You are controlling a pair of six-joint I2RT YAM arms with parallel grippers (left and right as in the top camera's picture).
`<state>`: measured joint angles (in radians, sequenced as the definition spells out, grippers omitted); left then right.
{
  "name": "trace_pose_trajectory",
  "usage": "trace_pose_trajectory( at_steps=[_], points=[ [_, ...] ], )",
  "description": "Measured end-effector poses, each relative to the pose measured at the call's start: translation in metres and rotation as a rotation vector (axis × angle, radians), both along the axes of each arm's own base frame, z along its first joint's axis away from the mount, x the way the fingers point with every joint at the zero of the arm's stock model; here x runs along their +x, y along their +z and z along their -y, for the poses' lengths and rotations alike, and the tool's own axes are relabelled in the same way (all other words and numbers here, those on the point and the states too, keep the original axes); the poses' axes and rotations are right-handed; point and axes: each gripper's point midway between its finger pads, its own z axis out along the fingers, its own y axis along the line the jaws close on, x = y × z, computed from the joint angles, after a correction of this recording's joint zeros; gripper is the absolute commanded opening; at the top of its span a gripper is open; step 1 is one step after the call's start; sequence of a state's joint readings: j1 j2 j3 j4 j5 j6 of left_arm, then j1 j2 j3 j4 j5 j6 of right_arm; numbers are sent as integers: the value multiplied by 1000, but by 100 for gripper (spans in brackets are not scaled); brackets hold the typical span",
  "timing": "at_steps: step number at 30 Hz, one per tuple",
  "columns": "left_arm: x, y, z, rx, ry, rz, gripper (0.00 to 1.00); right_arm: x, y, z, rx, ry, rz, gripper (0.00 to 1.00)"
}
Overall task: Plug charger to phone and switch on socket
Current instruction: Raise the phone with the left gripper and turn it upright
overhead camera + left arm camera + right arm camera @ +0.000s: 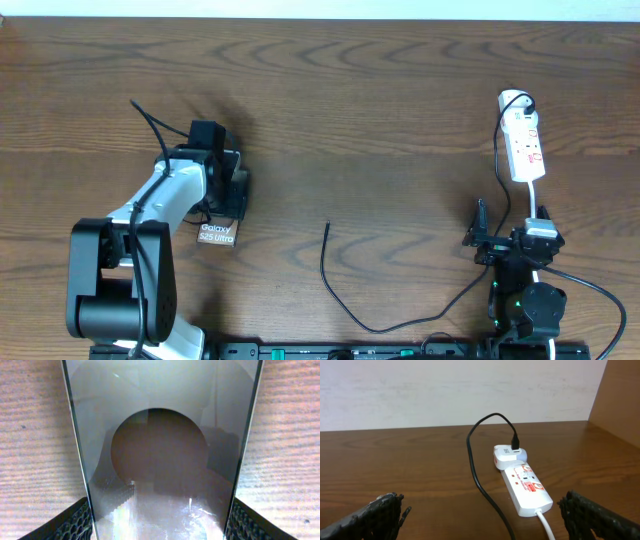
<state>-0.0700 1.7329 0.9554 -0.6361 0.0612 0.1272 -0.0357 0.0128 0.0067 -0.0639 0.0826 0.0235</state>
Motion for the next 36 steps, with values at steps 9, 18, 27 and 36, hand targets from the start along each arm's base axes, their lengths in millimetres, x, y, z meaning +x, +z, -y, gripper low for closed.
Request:
trace_pose_trajectory(
  at_steps=[9,18,27,36],
  points=[
    [13,22,2,-11,2,38,7,0,0,0,0,0,0,99],
    [10,37,43,-254,-19,41,8,0,0,0,0,0,0,99],
    [25,88,124,-812,30,59,8,0,0,0,0,0,0,99],
    [66,168,160,-1256,252,-8,7,0,0,0,0,0,0,99]
  ],
)
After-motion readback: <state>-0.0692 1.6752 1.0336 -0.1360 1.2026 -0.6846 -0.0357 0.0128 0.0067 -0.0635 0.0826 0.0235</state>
